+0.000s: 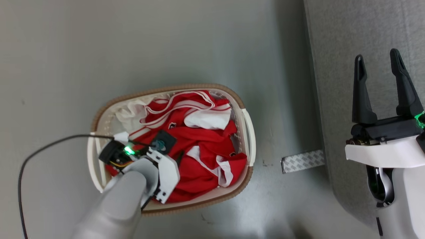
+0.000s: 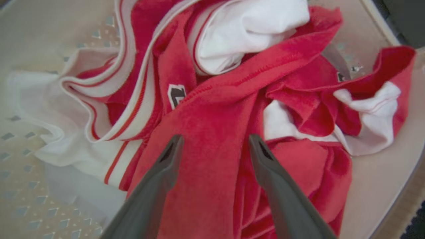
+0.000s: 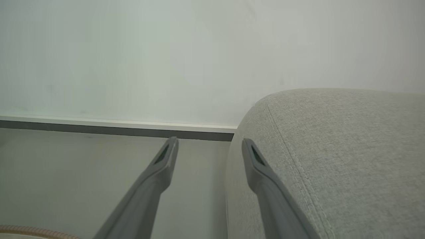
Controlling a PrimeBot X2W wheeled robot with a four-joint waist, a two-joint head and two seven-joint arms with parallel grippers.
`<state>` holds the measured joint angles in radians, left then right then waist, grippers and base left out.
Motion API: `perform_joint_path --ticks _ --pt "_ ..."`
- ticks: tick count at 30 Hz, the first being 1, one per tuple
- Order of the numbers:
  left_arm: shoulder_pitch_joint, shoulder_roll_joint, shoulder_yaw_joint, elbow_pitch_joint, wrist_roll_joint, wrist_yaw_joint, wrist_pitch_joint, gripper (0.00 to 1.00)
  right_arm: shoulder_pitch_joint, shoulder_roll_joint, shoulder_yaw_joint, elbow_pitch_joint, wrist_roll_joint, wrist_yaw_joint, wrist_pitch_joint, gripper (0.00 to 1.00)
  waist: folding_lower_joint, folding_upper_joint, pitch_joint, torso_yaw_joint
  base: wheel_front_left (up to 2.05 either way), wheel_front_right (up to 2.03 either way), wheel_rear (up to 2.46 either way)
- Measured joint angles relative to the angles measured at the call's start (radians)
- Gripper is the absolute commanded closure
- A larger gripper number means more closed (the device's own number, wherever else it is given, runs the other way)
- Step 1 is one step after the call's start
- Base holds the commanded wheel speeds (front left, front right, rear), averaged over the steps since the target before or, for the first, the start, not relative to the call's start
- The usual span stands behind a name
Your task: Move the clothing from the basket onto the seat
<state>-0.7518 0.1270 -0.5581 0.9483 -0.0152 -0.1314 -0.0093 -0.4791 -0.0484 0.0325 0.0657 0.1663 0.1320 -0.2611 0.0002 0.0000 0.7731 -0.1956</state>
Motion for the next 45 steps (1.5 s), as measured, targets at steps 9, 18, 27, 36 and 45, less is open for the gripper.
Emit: perform_joint_path --ticks 9,18,27,36,45 --pt "-0.087 0.011 -0.039 0.130 -0.038 0.000 0.010 1.00 -0.032 0.001 0.009 -0.010 0.010 0.000 0.000 0.00 0.0000 0.0000 0.099 -0.029 0.00 0.00 0.00" --pt "-0.077 -0.037 -0.022 0.159 -0.137 0.000 -0.150 1.00 0.014 0.001 -0.026 0.031 -0.011 0.000 0.000 0.00 -0.0001 0.0000 0.001 -0.003 0.00 0.00 0.00" --pt "0.039 -0.064 0.013 0.115 -0.219 0.009 -0.231 1.00 0.160 0.001 -0.075 0.087 -0.058 0.000 0.000 0.00 -0.0003 0.0000 -0.219 0.054 0.00 0.00 0.00" --pt "0.184 -0.074 0.004 0.002 -0.267 0.028 -0.244 1.00 0.317 0.001 -0.108 0.142 -0.076 0.000 0.000 0.00 -0.0005 0.0000 -0.475 0.124 0.00 0.00 0.00" --pt "0.289 -0.044 0.018 -0.210 -0.301 0.087 -0.185 1.00 0.431 0.001 -0.127 0.167 -0.079 0.000 0.000 0.00 -0.0006 0.0000 -0.695 0.183 0.00 0.00 0.00"
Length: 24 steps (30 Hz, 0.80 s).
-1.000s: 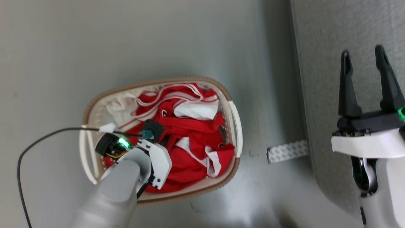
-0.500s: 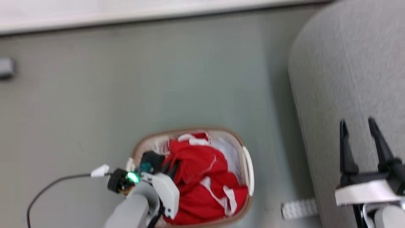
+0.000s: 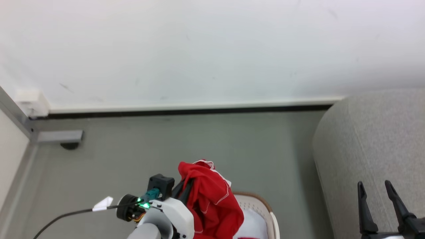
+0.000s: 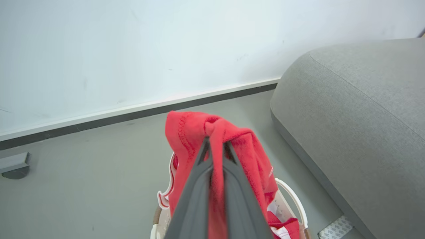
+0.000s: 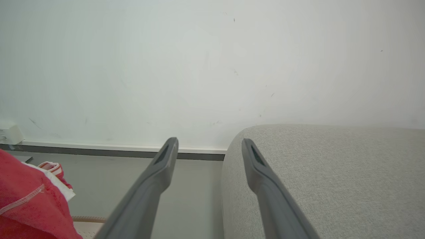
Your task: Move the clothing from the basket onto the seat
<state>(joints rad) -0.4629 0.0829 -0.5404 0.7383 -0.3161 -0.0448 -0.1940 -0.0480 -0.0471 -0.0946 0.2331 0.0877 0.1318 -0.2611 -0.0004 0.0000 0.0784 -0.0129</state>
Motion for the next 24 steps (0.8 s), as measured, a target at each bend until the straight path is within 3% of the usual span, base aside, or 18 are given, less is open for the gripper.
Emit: perform_joint_path --ticks 7,15,24 --pt "0.065 0.048 0.027 -0.237 -0.022 0.053 0.072 1.00 0.039 0.000 0.001 -0.001 0.000 0.000 0.000 0.00 0.0000 0.0000 -0.098 0.026 0.00 0.00 0.00" --pt "0.098 0.110 0.047 -0.499 -0.027 0.096 0.169 1.00 0.050 0.000 0.019 -0.010 0.000 0.000 0.000 0.00 0.0001 0.0000 -0.123 0.013 0.00 0.00 0.00" --pt "0.116 0.146 0.043 -0.633 -0.027 0.116 0.244 1.00 0.043 -0.001 0.083 -0.054 -0.001 0.000 0.000 0.00 0.0003 0.0001 -0.119 -0.005 0.00 0.00 0.00"
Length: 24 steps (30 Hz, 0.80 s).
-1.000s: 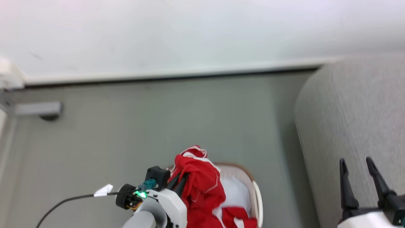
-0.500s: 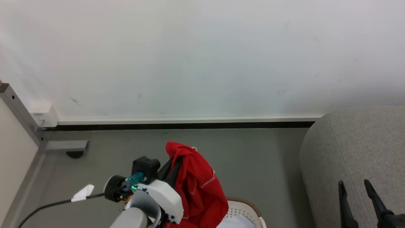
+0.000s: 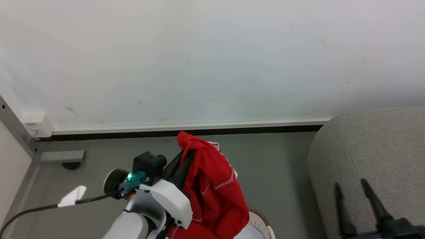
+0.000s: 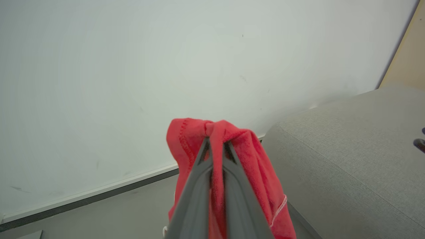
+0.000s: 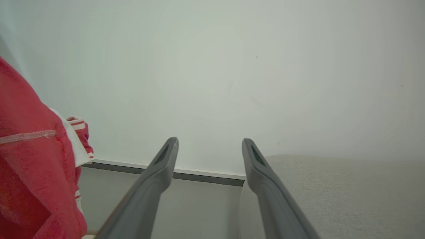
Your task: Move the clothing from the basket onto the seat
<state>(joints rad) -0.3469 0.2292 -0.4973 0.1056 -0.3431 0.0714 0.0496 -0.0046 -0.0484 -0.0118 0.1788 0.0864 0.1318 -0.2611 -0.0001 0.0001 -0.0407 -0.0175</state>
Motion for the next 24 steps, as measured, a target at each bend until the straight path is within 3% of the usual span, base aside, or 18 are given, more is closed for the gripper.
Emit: perform_joint_path --ticks 4,12,16,24 --pt "0.000 0.001 -0.008 -0.025 0.000 0.001 0.012 1.00 -0.021 -0.008 0.127 -0.030 0.021 0.000 0.000 0.00 0.0000 0.0000 0.002 -0.005 0.00 0.00 0.00" --pt "-0.001 -0.015 -0.032 -0.044 -0.002 0.000 0.020 1.00 -0.116 -0.139 0.438 -0.011 0.110 0.000 0.000 0.00 0.0002 0.0000 0.002 -0.004 0.00 0.00 0.00" --pt "-0.007 -0.027 -0.050 -0.049 -0.002 -0.004 0.022 1.00 -0.196 -0.170 0.562 0.027 0.156 0.000 0.000 0.00 0.0002 0.0000 0.006 -0.001 0.00 0.00 0.00" --pt "-0.029 -0.056 -0.091 -0.053 -0.003 -0.024 0.028 1.00 -0.390 -0.154 0.755 0.159 0.224 0.000 0.000 0.00 0.0002 0.0000 0.012 0.004 0.00 0.00 0.00"
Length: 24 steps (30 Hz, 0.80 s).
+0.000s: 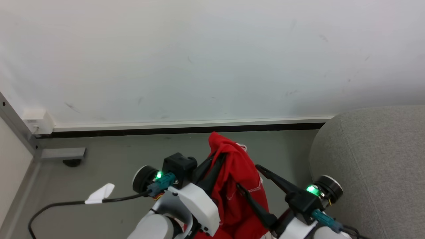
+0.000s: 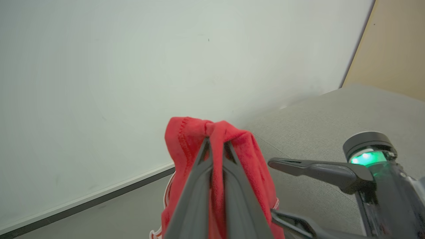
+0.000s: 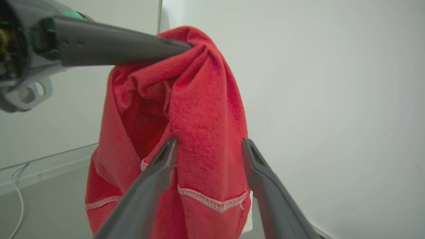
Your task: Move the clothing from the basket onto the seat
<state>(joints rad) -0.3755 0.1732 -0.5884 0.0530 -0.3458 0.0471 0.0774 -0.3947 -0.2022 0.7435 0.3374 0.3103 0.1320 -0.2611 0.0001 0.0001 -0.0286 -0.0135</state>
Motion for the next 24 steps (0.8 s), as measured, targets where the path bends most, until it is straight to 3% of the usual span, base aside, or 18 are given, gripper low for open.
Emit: perform_joint_path --ticks 8,9,10,16,20,21,22,24 --pt "-0.009 -0.026 -0.041 -0.016 -0.020 -0.025 0.005 1.00 -0.120 0.090 0.079 0.175 0.087 0.000 0.000 0.00 0.0000 0.0000 -0.007 0.005 0.00 0.00 0.00" --pt "-0.009 -0.027 -0.043 -0.017 -0.020 -0.025 0.006 1.00 -0.122 0.100 0.090 0.193 0.117 0.000 0.000 0.59 0.0000 0.0000 -0.009 0.007 0.00 0.00 0.00" --pt "-0.009 -0.027 -0.044 -0.016 -0.020 -0.024 0.008 1.00 -0.126 0.104 0.095 0.216 0.128 0.000 0.000 1.00 0.0000 -0.0001 -0.010 0.009 0.00 0.00 0.00" --pt "-0.008 -0.019 -0.040 -0.007 -0.020 -0.011 0.007 1.00 -0.138 0.121 0.046 0.258 0.170 0.000 0.000 1.00 0.0000 0.0000 -0.011 0.015 0.00 0.00 0.00" --pt "-0.005 -0.010 -0.037 0.000 -0.020 -0.002 -0.005 0.55 -0.137 0.119 0.007 0.261 0.172 0.000 0.000 1.00 0.0000 0.0000 -0.011 0.012 0.00 0.00 0.00" --pt "-0.004 -0.008 -0.038 0.002 -0.018 -0.001 -0.009 0.11 -0.137 0.117 -0.011 0.260 0.164 0.000 0.000 1.00 0.0000 0.0000 -0.011 0.010 0.00 0.00 0.00" --pt "-0.002 -0.008 -0.038 0.004 -0.018 0.002 -0.010 0.00 -0.137 0.115 -0.032 0.259 0.162 0.000 0.000 1.00 0.0000 0.0000 -0.012 0.009 0.00 0.00 0.00" --pt "0.006 -0.008 -0.040 0.006 -0.018 0.004 -0.020 0.00 -0.134 0.113 -0.070 0.249 0.158 0.000 0.000 1.00 0.0000 0.0000 -0.012 0.005 0.00 0.00 0.00"
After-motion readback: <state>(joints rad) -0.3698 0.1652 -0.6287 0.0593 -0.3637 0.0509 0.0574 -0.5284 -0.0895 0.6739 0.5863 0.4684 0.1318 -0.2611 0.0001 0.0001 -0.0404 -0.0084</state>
